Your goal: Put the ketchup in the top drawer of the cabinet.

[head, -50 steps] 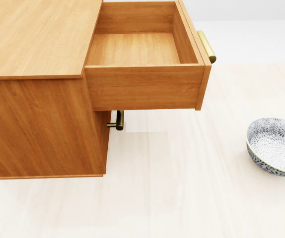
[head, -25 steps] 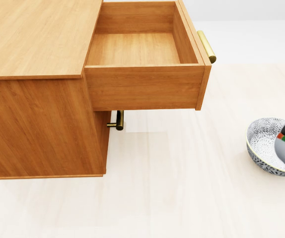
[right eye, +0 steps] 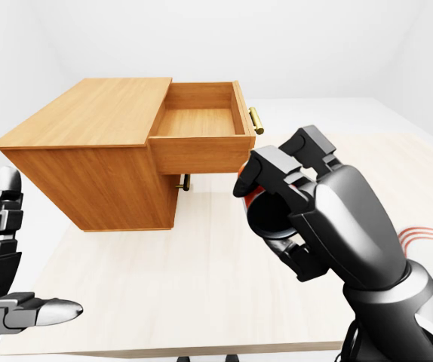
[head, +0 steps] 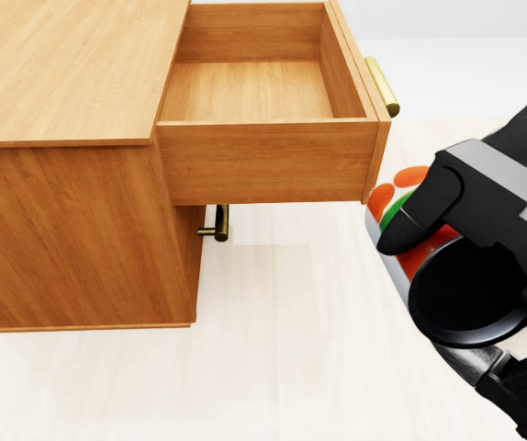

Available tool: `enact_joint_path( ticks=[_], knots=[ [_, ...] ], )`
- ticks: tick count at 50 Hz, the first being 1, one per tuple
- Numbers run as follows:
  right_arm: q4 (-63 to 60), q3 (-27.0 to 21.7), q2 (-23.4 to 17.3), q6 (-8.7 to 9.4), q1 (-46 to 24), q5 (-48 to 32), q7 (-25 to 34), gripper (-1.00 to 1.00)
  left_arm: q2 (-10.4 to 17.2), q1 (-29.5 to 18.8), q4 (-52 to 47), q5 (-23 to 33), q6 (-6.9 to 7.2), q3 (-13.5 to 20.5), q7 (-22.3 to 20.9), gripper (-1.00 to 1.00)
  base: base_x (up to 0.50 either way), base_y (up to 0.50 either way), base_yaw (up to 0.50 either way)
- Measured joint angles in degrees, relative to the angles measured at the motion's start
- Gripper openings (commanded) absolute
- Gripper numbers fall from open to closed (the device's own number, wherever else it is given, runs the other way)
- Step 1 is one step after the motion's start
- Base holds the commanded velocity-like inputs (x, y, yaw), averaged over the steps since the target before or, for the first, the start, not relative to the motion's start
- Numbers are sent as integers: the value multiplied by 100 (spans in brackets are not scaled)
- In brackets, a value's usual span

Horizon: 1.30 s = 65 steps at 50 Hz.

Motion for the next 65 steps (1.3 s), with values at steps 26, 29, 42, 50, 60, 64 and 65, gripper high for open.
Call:
enact_joint_path(
  ticks=[26,29,42,50,60,64,65],
  knots=[
    [0,702,530,0,-365,-877,0,-100,-4,2,-29,-16,0,15,-10,100,0,0,0],
    [0,719,544,0,-392,-931,0,-100,-4,3,-30,-16,0,16,-11,100,0,0,0],
    [181,1072,-785,0,-2305,-816,0,-100,2,-17,-95,-90,0,96,-14,100,0,0,0],
    [1090,1355,-1733,0,-4206,-323,0,-100,4,-21,-176,-112,0,118,8,100,0,0,0],
    [3179,1557,-1981,0,-5981,6,0,-100,-14,-4,-286,-126,0,135,13,100,0,0,0],
    [4380,1553,-1866,0,-6641,-7,0,-100,-11,-17,-286,-145,0,164,15,100,0,0,0],
    [4696,1548,-1827,0,-6796,-9,0,-100,-10,-23,-286,-150,0,172,16,100,0,0,0]
  ],
)
